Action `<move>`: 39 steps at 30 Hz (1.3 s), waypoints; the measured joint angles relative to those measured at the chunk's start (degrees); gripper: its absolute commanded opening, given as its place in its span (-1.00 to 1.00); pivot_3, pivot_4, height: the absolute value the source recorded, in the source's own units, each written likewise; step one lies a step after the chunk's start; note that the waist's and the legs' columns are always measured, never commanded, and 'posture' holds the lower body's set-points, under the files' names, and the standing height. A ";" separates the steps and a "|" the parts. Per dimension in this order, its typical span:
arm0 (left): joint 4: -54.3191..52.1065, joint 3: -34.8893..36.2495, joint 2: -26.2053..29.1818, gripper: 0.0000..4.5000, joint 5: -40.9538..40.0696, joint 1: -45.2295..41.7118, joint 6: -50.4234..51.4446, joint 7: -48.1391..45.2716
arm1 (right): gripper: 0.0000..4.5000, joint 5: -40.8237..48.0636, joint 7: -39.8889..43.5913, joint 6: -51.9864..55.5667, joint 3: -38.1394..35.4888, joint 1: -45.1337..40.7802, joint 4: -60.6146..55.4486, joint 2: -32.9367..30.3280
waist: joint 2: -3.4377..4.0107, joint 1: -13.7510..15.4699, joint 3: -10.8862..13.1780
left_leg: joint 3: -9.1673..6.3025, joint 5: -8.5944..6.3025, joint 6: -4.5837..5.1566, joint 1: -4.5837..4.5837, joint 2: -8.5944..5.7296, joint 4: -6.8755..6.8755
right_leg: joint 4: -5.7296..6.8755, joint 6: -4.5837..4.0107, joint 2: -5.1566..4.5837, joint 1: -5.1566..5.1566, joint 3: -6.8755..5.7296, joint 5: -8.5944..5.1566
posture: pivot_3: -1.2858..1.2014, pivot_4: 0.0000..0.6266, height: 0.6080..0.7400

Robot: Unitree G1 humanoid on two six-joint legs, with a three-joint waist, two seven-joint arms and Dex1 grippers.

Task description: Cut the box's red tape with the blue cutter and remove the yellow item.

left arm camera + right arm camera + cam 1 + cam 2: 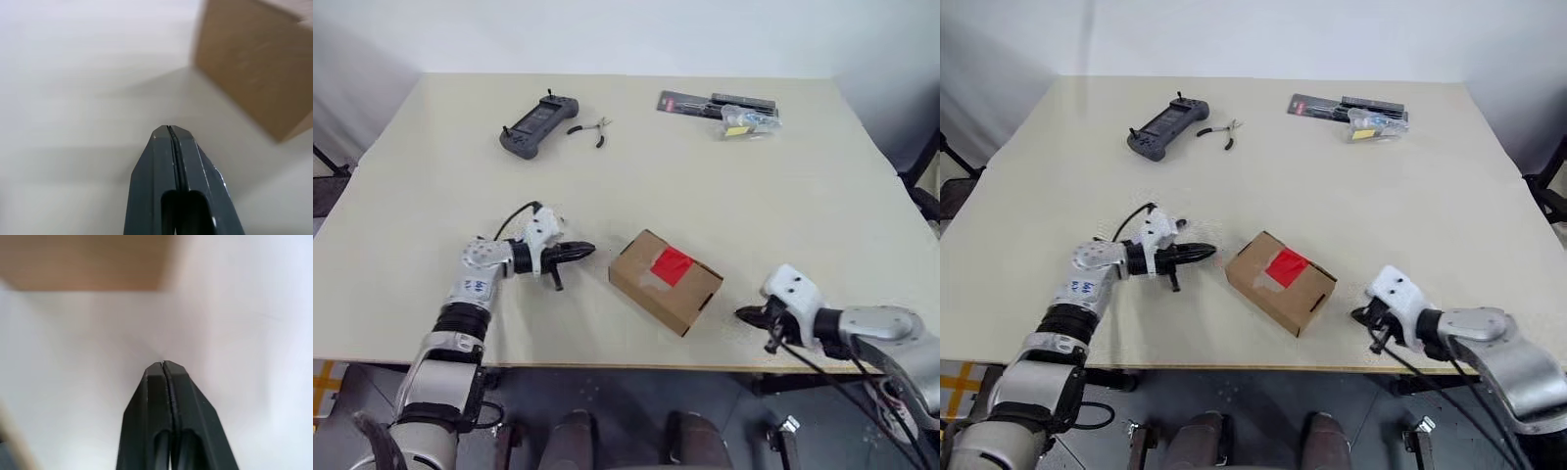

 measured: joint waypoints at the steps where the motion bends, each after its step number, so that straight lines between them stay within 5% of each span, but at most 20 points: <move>1: -0.72 0.30 0.25 -0.44 -0.11 0.27 0.86 -0.01 | -0.40 -0.55 -0.42 -1.45 -0.98 -0.77 2.29 0.06 | -0.01 -0.01 0.01 | 0.00 -0.01 0.02 -0.05 0.00 0.05 | 0.00 0.00 0.00 -0.01 0.00 0.01 | 0.03 -0.52 1.00; 10: -34.42 8.01 7.22 0.79 -11.49 13.66 21.68 1.51 | 0.98 0.94 5.21 -16.94 -7.96 -11.19 17.75 3.26 | -0.02 -1.52 0.03 | 0.02 -0.01 -0.01 0.07 0.05 -0.26 | -0.03 0.01 0.02 -0.06 0.02 0.02 | 0.03 -0.52 1.00; 12: -40.26 12.43 10.43 0.97 -14.64 19.32 26.74 2.36 | 1.00 0.95 6.79 -19.75 -8.03 -12.16 20.87 4.02 | 0.00 -1.98 0.05 | 0.06 -0.01 -0.01 0.14 0.06 -0.34 | -0.05 0.01 0.02 -0.06 0.06 0.01 | 0.03 -0.52 1.00; 18: -48.45 21.94 13.75 0.97 -19.70 29.86 32.99 5.32 | 1.00 1.60 11.05 -23.92 -7.32 -15.05 23.87 5.42 | 0.05 -0.94 0.08 | 0.04 0.00 -0.04 0.10 0.05 -0.16 | -0.04 0.00 0.02 -0.02 0.09 0.01 | 0.03 -0.52 1.00; 22: -47.61 35.98 13.72 0.97 -19.60 45.70 29.29 7.31 | 1.00 1.99 15.83 -25.24 -4.99 -17.37 26.72 5.93 | 0.05 -2.45 0.09 | 0.22 -0.11 -0.10 0.25 0.14 -0.42 | -0.08 0.00 0.08 -0.10 0.19 0.01 | 0.03 -0.52 1.00; 27: -49.59 42.62 13.72 0.97 -19.83 57.10 30.56 8.51 | 1.00 2.03 17.75 -25.48 -3.29 -21.31 28.01 7.34 | 0.07 -1.78 0.13 | 0.23 -0.11 -0.10 0.21 0.15 -0.32 | -0.09 -0.02 0.08 -0.12 0.21 0.00 | 0.03 -0.52 1.00; 34: -48.13 45.42 13.37 0.97 -22.24 58.26 29.67 6.91 | 1.00 2.66 20.16 -26.32 -3.29 -21.71 28.03 8.11 | 0.07 -0.83 0.12 | 0.24 -0.14 -0.08 0.17 0.15 -0.25 | -0.10 -0.05 0.08 -0.12 0.21 -0.01 | 0.03 -0.52 1.00; 39: -41.12 41.01 14.07 0.97 -21.61 48.67 25.68 5.82 | 1.00 2.70 19.29 -26.28 -3.34 -21.63 26.53 9.53 | 0.08 -0.74 0.13 | 0.24 -0.12 -0.10 0.18 0.17 -0.24 | 0.00 -0.08 0.11 -0.15 0.21 -0.01 | 0.03 -0.52 1.00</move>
